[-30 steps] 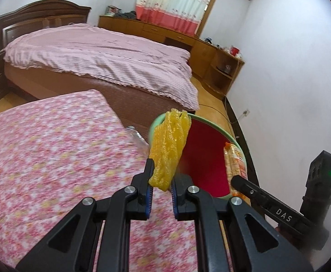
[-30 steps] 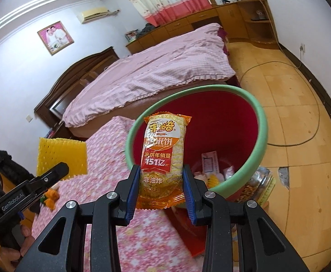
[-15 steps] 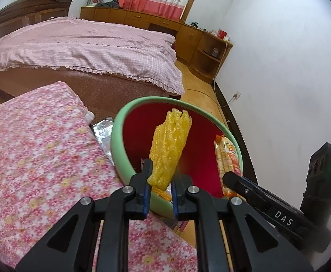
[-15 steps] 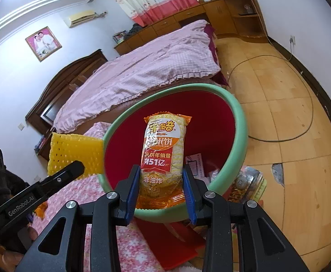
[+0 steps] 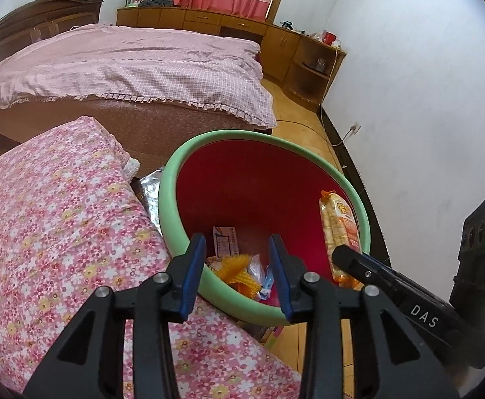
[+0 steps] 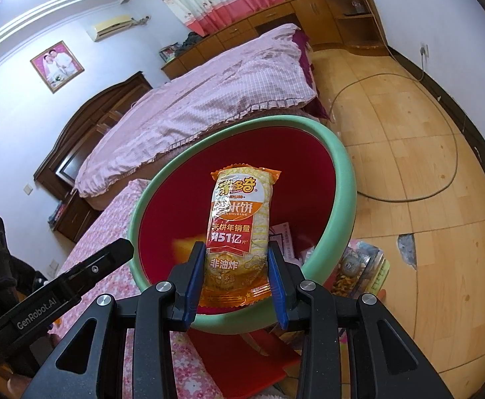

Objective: Collect trash
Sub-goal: 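Open the left tool to drop the sponge while the right tool drops the snack bag, then move both open tools back to the bed toward the orange cloth bundle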

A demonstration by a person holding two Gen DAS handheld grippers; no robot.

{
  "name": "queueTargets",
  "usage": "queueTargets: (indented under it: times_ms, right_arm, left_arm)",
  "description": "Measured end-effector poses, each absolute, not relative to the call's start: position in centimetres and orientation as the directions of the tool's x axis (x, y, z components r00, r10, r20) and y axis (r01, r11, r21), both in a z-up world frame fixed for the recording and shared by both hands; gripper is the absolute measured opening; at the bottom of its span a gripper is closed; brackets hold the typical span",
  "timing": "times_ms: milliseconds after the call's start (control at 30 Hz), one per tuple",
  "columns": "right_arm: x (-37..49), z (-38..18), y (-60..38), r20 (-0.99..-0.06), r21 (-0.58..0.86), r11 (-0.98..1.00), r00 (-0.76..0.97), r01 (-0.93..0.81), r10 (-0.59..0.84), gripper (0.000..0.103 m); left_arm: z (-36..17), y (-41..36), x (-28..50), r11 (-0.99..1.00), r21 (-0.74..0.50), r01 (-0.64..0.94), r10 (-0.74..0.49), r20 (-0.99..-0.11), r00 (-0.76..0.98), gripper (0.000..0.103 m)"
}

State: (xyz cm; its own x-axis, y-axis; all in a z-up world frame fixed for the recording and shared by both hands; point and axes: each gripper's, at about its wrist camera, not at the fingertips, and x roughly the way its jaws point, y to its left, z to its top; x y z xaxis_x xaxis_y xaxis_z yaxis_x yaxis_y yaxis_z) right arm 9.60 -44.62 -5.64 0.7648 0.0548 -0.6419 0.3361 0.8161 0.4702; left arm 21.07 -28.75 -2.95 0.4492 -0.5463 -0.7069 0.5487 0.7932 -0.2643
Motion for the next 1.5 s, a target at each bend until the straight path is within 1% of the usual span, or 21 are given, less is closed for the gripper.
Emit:
queueTargets:
  times_ms: [133,467,733,867,933,1000,1100,1167,1233,1267,1367,1433,1500]
  right_arm:
    - [10.0,-5.7,-44.6,-0.645,0.469,0.818,0.762,0.333,0.06,0.039]
    - [10.3,-5.7,-44.0,-0.648,0.47,0.821,0.758,0.326,0.07,0.04]
    - [10.0,-4.8,-43.0,-0.635,0.469,0.828,0.769,0.309,0.073,0.051]
    - [9.9,-4.4,-42.4,-0.633,0.462,0.834,0.771,0.302,0.071,0.053]
    - [9.7,-4.1,-41.9,-0.631,0.458,0.837,0.773,0.299,0.069,0.059]
    - [9.7,-3.9,-41.5,-0.628,0.458,0.838,0.775,0.296,0.07,0.061]
    - [9.8,-3.5,-40.8,-0.626,0.451,0.846,0.776,0.285,0.073,0.062]
    - [9.8,-3.1,-40.2,-0.625,0.446,0.851,0.777,0.277,0.075,0.064]
    - [9.9,-2.9,-39.6,-0.622,0.441,0.857,0.779,0.267,0.077,0.069]
    - [10.0,-2.8,-39.3,-0.622,0.438,0.86,0.779,0.263,0.078,0.069]
    - [10.2,-2.5,-38.5,-0.626,0.424,0.869,0.776,0.255,0.078,0.071]
    - [10.4,-2.4,-37.9,-0.631,0.415,0.874,0.772,0.253,0.076,0.075]
    - [10.5,-2.3,-37.5,-0.633,0.408,0.878,0.77,0.25,0.075,0.075]
  left_arm:
    - [-2.8,-28.2,21.1,0.801,-0.26,0.539,-0.538,-0.707,0.459,0.039]
    - [-2.3,-25.5,20.8,0.824,-0.268,0.5,-0.522,-0.701,0.486,0.039]
    - [-1.5,-22.0,20.3,0.86,-0.258,0.441,-0.482,-0.695,0.533,0.039]
    - [-1.0,-19.8,20.3,0.881,-0.255,0.398,-0.454,-0.691,0.563,0.039]
    - [-0.9,-18.8,20.4,0.891,-0.253,0.378,-0.44,-0.69,0.575,0.039]
    - [-0.7,-17.5,20.4,0.903,-0.246,0.353,-0.419,-0.688,0.592,0.04]
    - [-0.4,-15.5,20.5,0.919,-0.239,0.314,-0.388,-0.688,0.613,0.042]
    - [-0.2,-14.4,20.6,0.928,-0.233,0.292,-0.369,-0.686,0.627,0.045]
    - [-0.1,-12.9,20.5,0.939,-0.222,0.262,-0.342,-0.683,0.645,0.047]
    - [0.0,-12.3,20.5,0.943,-0.219,0.25,-0.332,-0.684,0.65,0.048]
    - [0.0,-10.2,20.9,0.955,-0.211,0.209,-0.297,-0.688,0.662,0.048]
    - [-0.1,-9.0,21.2,0.961,-0.203,0.188,-0.276,-0.692,0.667,0.048]
    - [-0.3,-7.5,21.5,0.969,-0.191,0.158,-0.247,-0.696,0.674,0.048]
